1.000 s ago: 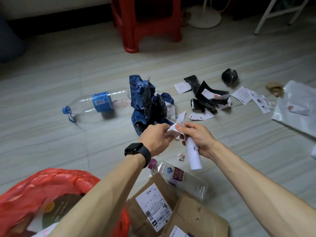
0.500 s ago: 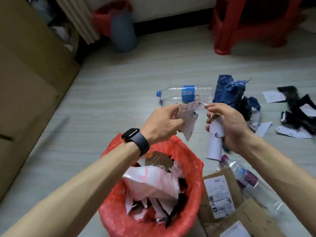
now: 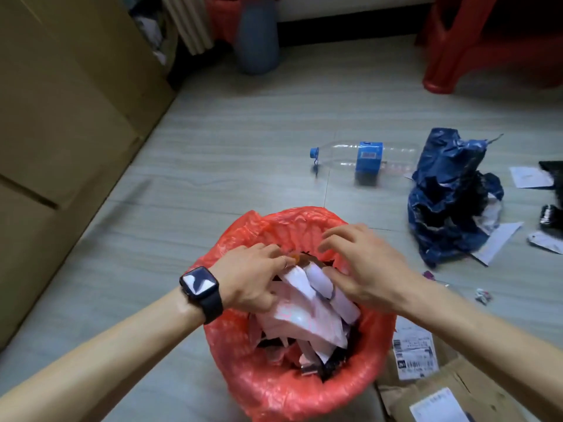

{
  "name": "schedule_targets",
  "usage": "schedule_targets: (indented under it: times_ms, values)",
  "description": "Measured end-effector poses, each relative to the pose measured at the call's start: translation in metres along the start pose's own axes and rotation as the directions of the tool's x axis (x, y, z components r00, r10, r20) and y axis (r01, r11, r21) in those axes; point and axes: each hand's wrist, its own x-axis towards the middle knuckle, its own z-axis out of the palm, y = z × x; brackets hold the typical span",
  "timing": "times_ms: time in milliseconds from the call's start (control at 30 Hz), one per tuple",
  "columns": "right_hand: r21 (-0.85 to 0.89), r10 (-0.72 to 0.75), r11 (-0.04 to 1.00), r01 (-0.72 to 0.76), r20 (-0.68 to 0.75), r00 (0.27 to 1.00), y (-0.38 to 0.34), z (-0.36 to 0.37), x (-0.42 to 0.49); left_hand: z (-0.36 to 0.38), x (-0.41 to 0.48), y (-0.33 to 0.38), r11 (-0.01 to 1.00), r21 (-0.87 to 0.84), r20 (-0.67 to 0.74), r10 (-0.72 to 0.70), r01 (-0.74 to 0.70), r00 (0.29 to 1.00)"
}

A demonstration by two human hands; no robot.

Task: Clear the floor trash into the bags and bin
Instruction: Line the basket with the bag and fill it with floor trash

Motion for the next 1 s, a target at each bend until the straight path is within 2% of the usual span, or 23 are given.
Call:
schedule_targets:
  times_ms: [67,133,200,267,333,433,567,633,733,833,900,1000]
  values:
    - [-0.164,-0.038,0.986,0.040,0.016,0.999,0.005,0.000,-0.007,-0.008,0.002,0.001,0.998,-0.062,-0.050,0.015,-0.018,0.999]
    - [-0.237,-0.089,0.967,0.097,0.044,0.995,0.006,0.000,-0.011,-0.020,0.008,0.006,0.999,0.000,-0.076,0.032,-0.032,0.997]
    - [-0.105,-0.108,0.989,0.100,-0.066,0.992,0.007,-0.002,-0.013,-0.033,0.018,0.016,0.996,0.062,-0.116,0.071,-0.064,0.991]
    - [0.101,-0.008,0.994,0.036,-0.267,0.964,0.016,-0.006,-0.016,-0.049,0.030,0.027,0.994,0.056,-0.213,0.101,-0.091,0.972]
    - [0.243,0.176,0.967,-0.080,-0.404,0.898,0.034,-0.015,-0.022,-0.067,0.047,0.039,0.995,0.029,-0.308,0.104,-0.100,0.946]
    - [0.361,0.489,0.859,-0.363,-0.369,0.790,0.086,-0.019,-0.044,-0.090,0.080,0.064,0.993,-0.014,-0.372,0.106,-0.120,0.922]
    - [0.239,0.811,0.586,-0.774,-0.165,0.562,0.173,-0.020,-0.098,-0.097,0.139,0.116,0.979,-0.031,-0.347,0.180,-0.203,0.920]
    - [0.115,0.879,0.476,-0.872,-0.075,0.470,0.201,-0.017,-0.124,-0.089,0.167,0.145,0.971,-0.030,-0.301,0.217,-0.237,0.929]
    - [-0.009,0.858,0.510,-0.860,0.064,0.509,0.221,-0.003,-0.147,-0.065,0.204,0.187,0.960,-0.036,-0.178,0.268,-0.279,0.947]
    - [0.006,0.828,0.547,-0.837,0.146,0.542,0.233,0.015,-0.158,-0.035,0.243,0.228,0.950,-0.019,-0.064,0.309,-0.310,0.949]
    - [0.011,0.816,0.567,-0.824,0.129,0.563,0.241,0.025,-0.165,-0.018,0.264,0.248,0.953,-0.027,-0.027,0.300,-0.301,0.953]
    - [0.006,0.791,0.611,-0.792,0.026,0.611,0.259,0.034,-0.183,0.001,0.291,0.274,0.952,-0.050,0.017,0.304,-0.303,0.952]
